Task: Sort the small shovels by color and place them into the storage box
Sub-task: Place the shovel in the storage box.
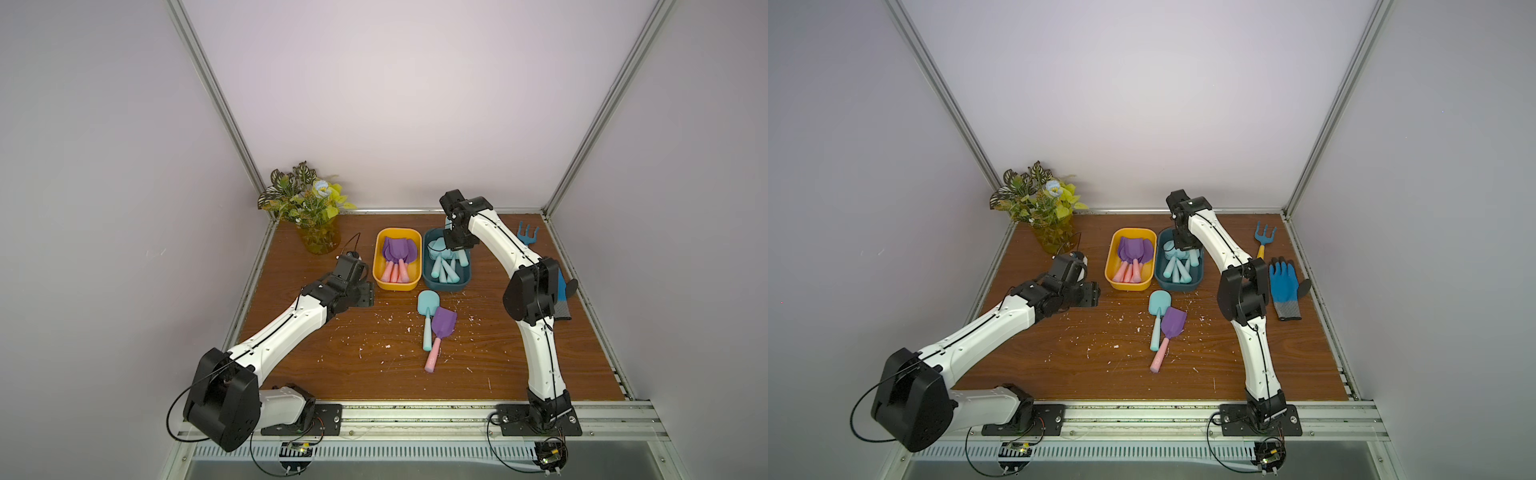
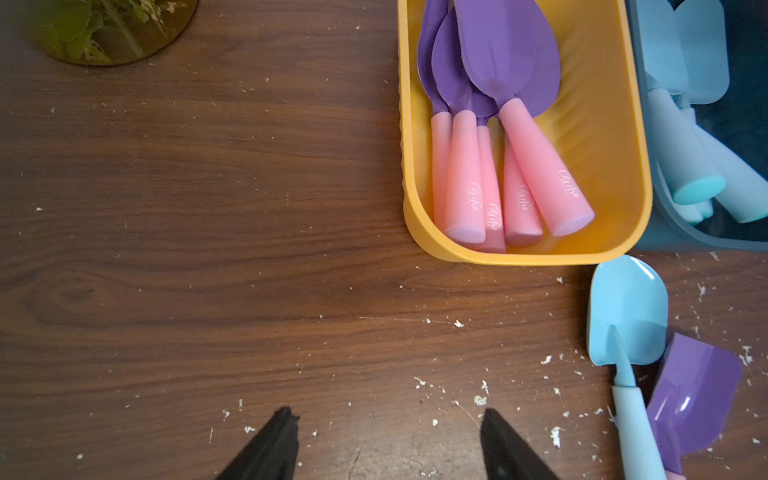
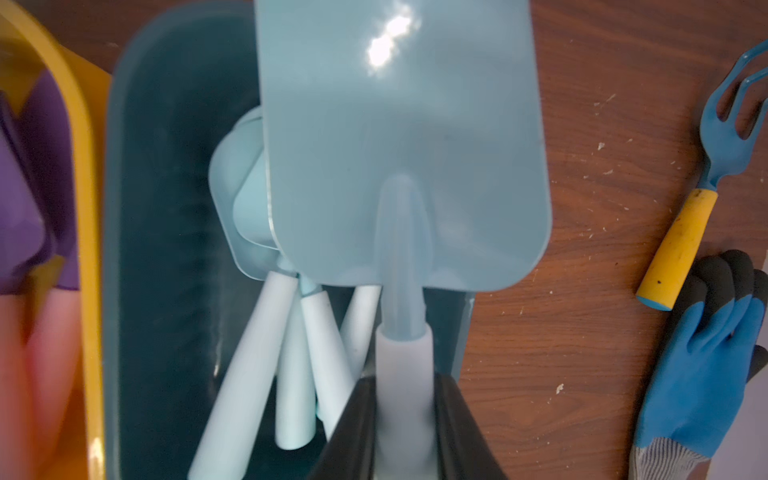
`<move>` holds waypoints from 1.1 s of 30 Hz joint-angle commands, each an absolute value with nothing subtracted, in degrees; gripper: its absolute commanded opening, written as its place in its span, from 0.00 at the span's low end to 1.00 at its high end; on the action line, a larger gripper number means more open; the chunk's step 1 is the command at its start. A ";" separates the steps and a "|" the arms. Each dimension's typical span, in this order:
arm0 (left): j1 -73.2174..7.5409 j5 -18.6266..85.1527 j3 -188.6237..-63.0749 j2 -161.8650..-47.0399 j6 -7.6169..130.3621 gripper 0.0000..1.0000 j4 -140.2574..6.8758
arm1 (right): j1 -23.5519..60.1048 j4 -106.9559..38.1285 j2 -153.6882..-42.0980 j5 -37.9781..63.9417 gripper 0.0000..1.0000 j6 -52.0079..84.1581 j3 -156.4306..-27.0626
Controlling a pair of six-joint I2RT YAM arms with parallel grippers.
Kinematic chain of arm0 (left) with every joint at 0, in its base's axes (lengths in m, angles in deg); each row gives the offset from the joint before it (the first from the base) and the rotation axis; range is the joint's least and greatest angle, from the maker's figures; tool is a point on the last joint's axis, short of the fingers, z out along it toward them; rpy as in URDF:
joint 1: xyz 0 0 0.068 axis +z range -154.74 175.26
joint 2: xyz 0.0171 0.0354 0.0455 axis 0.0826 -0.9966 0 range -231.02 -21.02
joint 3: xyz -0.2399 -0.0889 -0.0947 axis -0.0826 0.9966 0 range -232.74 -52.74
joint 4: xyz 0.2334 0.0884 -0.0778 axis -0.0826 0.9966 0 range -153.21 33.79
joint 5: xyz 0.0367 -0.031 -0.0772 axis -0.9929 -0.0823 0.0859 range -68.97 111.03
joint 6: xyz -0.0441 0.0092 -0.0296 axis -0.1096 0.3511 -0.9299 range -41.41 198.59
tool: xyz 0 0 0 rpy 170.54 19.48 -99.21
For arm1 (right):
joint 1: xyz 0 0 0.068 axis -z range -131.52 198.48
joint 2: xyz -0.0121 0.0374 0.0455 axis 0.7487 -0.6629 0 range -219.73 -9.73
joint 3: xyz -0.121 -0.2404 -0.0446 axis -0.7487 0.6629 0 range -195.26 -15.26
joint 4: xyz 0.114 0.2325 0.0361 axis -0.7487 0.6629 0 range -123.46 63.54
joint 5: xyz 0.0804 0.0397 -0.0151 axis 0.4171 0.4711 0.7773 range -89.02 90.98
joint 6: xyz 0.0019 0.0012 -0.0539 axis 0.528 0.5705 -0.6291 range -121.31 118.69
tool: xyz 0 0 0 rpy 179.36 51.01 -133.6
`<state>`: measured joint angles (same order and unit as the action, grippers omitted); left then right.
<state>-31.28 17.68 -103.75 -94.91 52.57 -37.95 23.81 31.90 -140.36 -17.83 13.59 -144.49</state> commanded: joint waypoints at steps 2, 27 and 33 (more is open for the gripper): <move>-30.49 18.30 -103.27 -93.88 53.46 0.71 -38.34 | 24.89 31.75 -137.96 -18.35 0.00 11.13 -142.65; -30.25 18.22 -103.35 -94.60 53.51 0.71 -38.47 | 24.84 23.20 -138.93 -10.51 0.00 12.05 -132.73; -30.23 18.25 -103.33 -94.62 53.48 0.72 -38.43 | 24.37 22.19 -138.97 -7.95 0.00 12.44 -132.72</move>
